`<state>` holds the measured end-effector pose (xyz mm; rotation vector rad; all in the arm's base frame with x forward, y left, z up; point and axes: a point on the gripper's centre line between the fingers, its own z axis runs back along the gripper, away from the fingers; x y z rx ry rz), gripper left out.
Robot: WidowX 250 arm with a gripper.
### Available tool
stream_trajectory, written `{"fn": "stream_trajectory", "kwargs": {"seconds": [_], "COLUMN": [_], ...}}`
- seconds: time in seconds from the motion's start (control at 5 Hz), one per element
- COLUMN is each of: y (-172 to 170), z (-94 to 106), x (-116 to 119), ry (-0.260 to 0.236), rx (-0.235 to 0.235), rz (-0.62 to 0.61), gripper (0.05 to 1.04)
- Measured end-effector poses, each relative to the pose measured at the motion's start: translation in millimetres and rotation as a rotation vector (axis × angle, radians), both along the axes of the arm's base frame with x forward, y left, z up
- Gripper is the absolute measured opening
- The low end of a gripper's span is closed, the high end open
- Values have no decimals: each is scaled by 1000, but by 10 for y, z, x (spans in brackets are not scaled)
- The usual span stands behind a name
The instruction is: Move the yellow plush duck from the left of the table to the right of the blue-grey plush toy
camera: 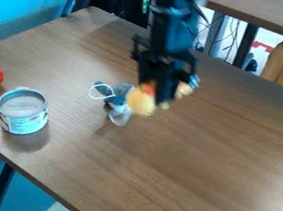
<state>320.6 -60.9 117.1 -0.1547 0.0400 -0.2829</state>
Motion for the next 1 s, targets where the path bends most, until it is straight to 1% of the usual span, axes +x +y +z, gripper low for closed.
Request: {"fn": "stream_trajectory", "kwargs": {"seconds": [0.2, 0.4, 0.6, 0.8, 1.0], "y": [-293, -404, -603, -732, -808], "z": [-121, -340, -469, -641, -780], "x": [-20, 211, 435, 574, 720], "ry": [33, 59, 40, -11, -42], "rx": [0, 4, 14, 17, 38], "rz": [-53, -66, -133, -210, -268], "gripper": [394, 394, 394, 394, 394]}}
